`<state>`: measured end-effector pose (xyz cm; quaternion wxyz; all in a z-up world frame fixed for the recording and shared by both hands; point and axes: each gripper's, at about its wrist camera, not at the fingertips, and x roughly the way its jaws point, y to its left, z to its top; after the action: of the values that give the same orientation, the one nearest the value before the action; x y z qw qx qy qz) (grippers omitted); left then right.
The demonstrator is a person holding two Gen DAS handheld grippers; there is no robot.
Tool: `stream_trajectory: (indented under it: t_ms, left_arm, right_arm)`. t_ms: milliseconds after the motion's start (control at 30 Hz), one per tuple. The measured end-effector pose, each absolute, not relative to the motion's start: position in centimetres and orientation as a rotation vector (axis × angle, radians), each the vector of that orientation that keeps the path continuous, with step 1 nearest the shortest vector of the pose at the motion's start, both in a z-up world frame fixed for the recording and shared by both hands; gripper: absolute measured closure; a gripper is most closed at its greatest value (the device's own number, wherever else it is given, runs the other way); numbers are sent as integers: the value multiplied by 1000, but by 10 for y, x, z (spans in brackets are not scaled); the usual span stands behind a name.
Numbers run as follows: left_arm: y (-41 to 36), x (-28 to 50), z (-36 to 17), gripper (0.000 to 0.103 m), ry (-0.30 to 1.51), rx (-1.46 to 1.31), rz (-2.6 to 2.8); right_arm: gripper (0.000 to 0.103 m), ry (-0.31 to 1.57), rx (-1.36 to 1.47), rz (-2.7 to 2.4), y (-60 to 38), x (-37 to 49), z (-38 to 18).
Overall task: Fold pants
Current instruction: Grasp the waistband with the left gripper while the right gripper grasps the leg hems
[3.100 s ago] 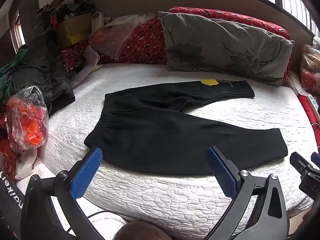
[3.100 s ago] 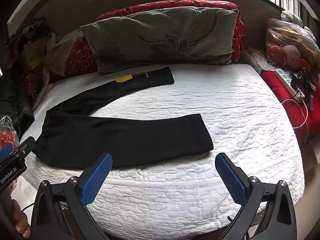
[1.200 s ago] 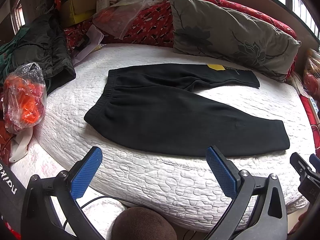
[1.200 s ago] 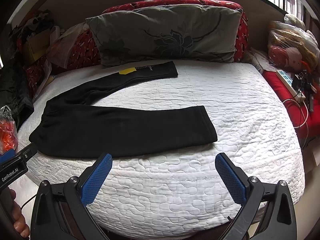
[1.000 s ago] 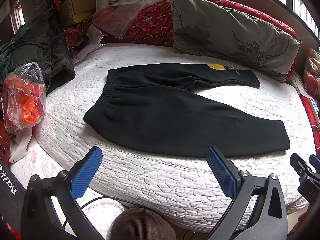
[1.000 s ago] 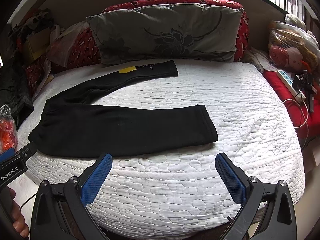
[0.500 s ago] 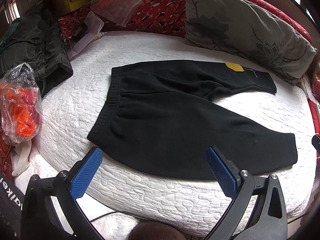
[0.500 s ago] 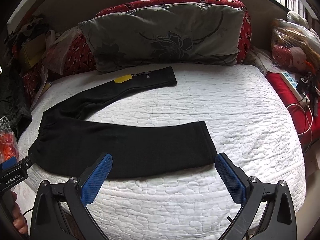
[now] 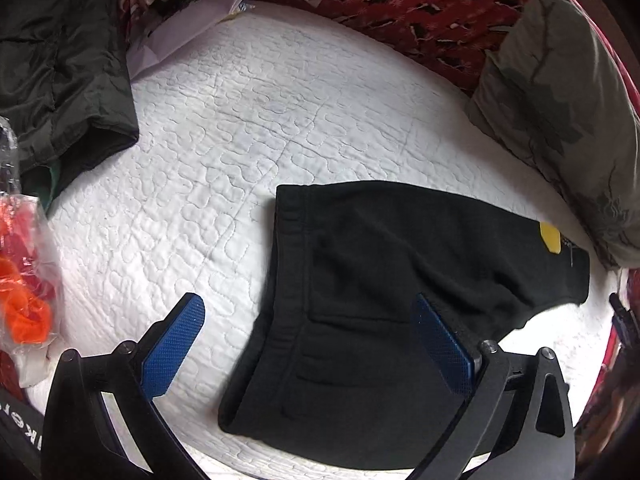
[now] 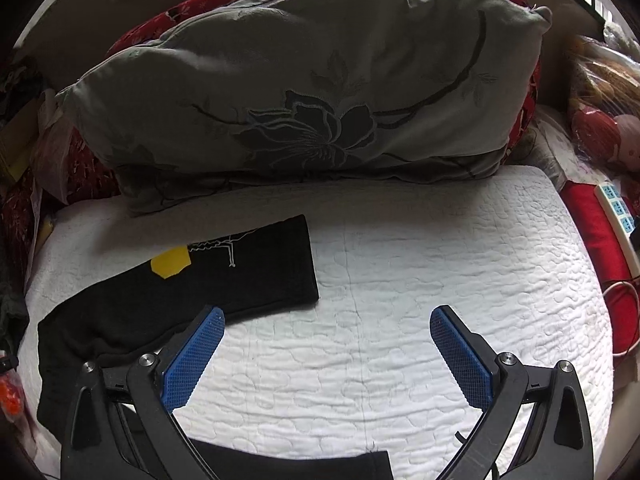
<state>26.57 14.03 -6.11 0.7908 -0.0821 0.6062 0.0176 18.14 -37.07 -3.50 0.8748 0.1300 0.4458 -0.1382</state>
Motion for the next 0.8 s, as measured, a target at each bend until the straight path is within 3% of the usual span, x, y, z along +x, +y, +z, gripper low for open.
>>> stream_trajectory:
  t_ms: [200,533,633,667,700,767,800]
  left_arm:
    - [149,314,-84,0,1394,-320,23]
    - [145,335,-119,0,1482,-309,3]
    - [145,341,-126,13,1496,-314,9]
    - [144,341,-123,20,1482,-313,15]
    - [143,344,-119,39,1466,-312,4]
    - [140,349,-111,62,1464,-292,-1]
    - [141,351,-108,71,1465,-281,3]
  right_arm:
    - [1,1027,282,-271,-378,248,-74]
    - [2,1107,264,-179,-368,298,-104]
    - [8,1135,250,-143,-359,307,-113]
    - [16,1154,245,-128,-355,310,-117]
    - [31,1171,237,-117,-351,312,-121]
    - [43,1190,203,-126,-346,316,-126]
    - [55,1170,189,-119,-343,314,-124]
